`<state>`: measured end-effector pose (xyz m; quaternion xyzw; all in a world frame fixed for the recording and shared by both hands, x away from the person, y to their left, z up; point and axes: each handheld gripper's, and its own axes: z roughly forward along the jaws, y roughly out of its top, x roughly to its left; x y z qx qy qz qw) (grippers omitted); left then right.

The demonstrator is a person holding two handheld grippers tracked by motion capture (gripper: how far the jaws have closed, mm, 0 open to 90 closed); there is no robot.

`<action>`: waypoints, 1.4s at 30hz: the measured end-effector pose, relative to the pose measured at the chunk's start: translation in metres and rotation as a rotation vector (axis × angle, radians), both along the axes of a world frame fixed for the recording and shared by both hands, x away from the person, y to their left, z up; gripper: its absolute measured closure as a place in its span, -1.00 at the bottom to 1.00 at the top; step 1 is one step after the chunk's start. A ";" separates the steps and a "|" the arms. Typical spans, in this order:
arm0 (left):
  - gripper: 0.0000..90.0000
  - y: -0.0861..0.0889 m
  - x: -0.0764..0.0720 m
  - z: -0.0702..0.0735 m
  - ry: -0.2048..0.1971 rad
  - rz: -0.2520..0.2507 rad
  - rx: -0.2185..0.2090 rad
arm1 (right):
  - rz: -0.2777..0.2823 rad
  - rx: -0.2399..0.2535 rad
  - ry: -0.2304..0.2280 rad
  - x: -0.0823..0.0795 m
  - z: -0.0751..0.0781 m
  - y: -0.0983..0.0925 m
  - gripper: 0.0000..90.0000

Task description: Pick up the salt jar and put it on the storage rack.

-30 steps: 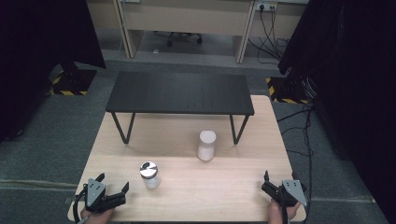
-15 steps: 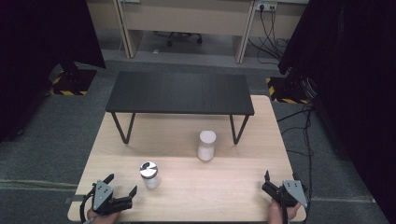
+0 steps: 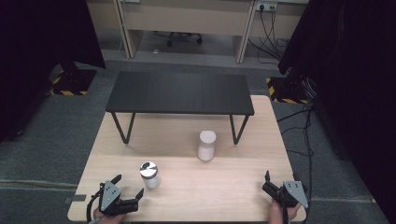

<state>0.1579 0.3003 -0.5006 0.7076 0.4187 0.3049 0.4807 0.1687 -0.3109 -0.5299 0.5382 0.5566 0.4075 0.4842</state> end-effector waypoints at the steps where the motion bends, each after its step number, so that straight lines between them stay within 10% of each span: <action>1: -1.00 -0.002 0.000 0.000 0.000 -0.003 -0.001 | 0.000 0.001 0.000 0.000 0.000 0.000 -1.00; 42: -0.89 -0.053 0.035 0.019 0.049 -0.017 -0.001 | 0.011 0.007 -0.015 -0.002 -0.002 -0.002 -0.99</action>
